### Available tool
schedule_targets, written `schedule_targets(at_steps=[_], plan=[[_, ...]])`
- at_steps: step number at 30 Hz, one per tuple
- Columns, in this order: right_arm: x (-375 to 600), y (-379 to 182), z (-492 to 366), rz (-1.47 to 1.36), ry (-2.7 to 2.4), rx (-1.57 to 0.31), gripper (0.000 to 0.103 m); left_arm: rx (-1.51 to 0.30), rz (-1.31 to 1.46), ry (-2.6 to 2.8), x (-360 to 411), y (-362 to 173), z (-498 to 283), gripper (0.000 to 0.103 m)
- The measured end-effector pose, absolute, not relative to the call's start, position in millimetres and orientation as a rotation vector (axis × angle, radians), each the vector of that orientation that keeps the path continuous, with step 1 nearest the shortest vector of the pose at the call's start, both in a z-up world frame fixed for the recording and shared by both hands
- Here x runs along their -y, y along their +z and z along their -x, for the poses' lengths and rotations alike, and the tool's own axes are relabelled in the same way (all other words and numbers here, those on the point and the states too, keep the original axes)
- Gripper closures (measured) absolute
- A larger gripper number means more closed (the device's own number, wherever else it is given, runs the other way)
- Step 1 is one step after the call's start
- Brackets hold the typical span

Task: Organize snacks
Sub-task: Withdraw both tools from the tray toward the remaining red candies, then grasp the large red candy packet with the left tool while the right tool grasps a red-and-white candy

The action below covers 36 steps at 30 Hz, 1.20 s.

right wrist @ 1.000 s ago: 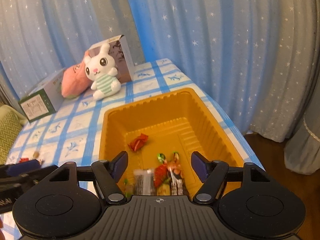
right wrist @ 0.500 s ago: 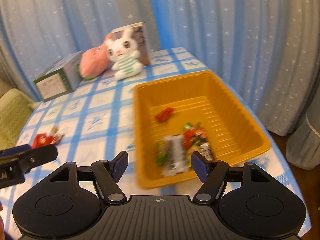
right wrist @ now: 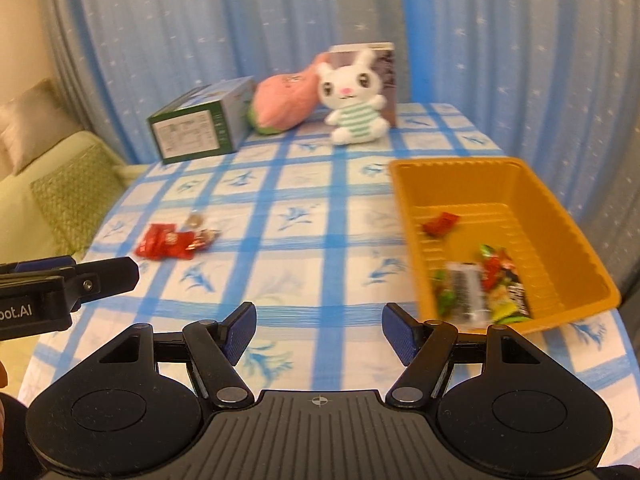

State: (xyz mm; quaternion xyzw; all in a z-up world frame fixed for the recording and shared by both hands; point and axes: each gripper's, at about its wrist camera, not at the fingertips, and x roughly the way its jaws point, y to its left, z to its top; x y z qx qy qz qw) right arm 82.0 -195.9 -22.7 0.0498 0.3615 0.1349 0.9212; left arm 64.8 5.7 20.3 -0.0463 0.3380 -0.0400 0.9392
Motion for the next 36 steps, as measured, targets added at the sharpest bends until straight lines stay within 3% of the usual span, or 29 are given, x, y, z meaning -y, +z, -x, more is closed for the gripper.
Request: schedule_targets(at_steps=[20,36], plan=[[98,-29,-102,-0.007,0.432,-0.728,0.033,-0.690,0.120,0.076,-100,19,-59,0.016],[90,-53,-152,-0.018,0.431,-0.720,0.033,-0.723,0.077,0.058,-120,-16,-126,0.016]])
